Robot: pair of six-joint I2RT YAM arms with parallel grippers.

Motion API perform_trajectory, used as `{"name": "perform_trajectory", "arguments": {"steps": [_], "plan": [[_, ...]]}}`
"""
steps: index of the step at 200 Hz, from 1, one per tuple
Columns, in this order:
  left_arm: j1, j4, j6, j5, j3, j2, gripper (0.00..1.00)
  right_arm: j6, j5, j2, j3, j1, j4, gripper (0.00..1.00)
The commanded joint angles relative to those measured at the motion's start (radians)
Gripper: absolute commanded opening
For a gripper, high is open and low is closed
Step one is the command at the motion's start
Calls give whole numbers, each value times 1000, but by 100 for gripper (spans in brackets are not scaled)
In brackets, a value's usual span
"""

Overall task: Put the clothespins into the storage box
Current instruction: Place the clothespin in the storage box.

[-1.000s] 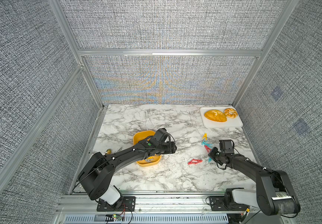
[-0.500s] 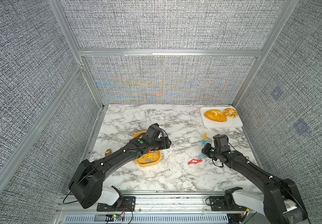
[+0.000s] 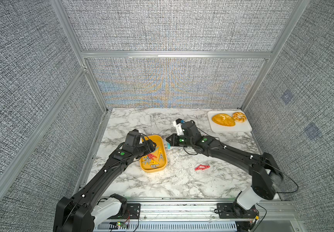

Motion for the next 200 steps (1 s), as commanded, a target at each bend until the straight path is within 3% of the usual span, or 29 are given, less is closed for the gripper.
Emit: {"name": "perform_trajectory", "arguments": {"steps": [1,27,59,95,127,170,200], "plan": [[40,-24,-27,22,-36,-66,77,-64,-4,99,138,48,-60,2],[53,-70,-26,-5,-57,-138,79,-109,-11,190,249,73,-84,24],[56,-87,-24,0,-62,-157,79,-158,15,201,280,70,-100,36],[56,-61,2,59,-39,-114,79,-202,91,123,234,22,-129,35],[16,-15,2,94,-20,-41,77,-206,94,19,89,-81,-112,31],[-160,54,-12,35,29,89,77,-206,100,-115,-141,-218,-110,28],[-301,36,46,-6,143,237,71,-178,120,-232,-340,-272,-81,26]]}}
